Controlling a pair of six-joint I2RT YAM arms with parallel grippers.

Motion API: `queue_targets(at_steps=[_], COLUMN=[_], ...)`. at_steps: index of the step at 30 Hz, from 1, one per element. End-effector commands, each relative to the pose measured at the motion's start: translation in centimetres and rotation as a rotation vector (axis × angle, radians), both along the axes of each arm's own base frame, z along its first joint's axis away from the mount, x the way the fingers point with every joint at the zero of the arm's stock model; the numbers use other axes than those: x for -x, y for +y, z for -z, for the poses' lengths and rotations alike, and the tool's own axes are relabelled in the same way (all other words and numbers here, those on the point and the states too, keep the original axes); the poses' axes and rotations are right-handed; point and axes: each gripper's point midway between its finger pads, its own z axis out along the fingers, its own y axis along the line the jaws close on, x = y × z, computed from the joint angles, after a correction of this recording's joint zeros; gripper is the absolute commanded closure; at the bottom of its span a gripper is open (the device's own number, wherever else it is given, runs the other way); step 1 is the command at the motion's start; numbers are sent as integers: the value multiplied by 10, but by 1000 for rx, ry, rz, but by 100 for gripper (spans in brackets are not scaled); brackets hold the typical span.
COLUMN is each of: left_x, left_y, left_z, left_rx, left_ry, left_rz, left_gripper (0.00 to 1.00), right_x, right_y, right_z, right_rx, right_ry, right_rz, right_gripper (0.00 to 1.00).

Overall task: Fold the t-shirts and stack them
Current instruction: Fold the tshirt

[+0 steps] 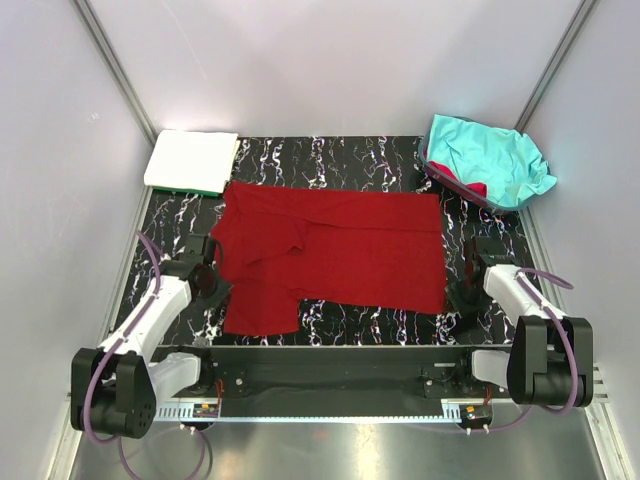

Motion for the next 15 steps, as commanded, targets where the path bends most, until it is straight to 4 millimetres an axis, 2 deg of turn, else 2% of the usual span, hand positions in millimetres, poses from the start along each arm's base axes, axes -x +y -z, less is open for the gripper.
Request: queue_targets(at_steps=[1,9,15], left_x=[-22,-27,-36], left_y=[3,8,2], left_z=[-23,-54,-74], left_rx=[-27,-90,-77], left_ry=[-91,-166,-257], left_rz=[1,47,63], left_gripper=[100,100,100], right_x=[-8,2,-20], right_y=[-6,2,-3], right_z=[-7,-24,-52], right_rx=[36,21,70], right_ry=[-32,-47,-132], right_rz=[-19,-191,-364], right_gripper=[100,100,100])
